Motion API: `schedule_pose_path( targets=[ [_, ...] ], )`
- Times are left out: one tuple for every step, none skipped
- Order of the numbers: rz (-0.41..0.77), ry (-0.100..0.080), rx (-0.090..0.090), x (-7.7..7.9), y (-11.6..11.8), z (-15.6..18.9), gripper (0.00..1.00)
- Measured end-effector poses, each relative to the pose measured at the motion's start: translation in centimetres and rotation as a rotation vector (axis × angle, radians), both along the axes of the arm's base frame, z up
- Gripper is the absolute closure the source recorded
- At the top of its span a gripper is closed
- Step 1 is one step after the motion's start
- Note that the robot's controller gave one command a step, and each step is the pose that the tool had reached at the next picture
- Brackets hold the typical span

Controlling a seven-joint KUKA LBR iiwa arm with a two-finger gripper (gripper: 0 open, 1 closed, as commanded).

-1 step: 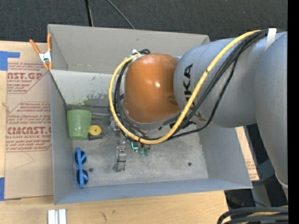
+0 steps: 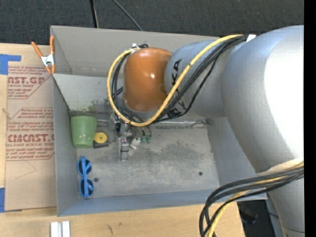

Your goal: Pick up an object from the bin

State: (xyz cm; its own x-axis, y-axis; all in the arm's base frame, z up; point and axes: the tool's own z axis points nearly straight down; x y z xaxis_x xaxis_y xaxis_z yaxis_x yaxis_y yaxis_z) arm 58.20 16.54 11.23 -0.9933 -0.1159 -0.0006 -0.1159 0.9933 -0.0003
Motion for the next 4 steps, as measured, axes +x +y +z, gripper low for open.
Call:
schedule_pose_path(
  targets=[
    [-0.215,0.001,0.001,0.2,4.1,-4.4,0.0],
    [-0.216,-0.002,0.003,0.3,4.1,-4.2,1.0],
    [-0.061,-0.005,-0.015,-0.8,5.3,-4.1,1.0],
    [0.034,-0.009,0.002,-2.1,4.0,9.3,1.0]
  ],
)
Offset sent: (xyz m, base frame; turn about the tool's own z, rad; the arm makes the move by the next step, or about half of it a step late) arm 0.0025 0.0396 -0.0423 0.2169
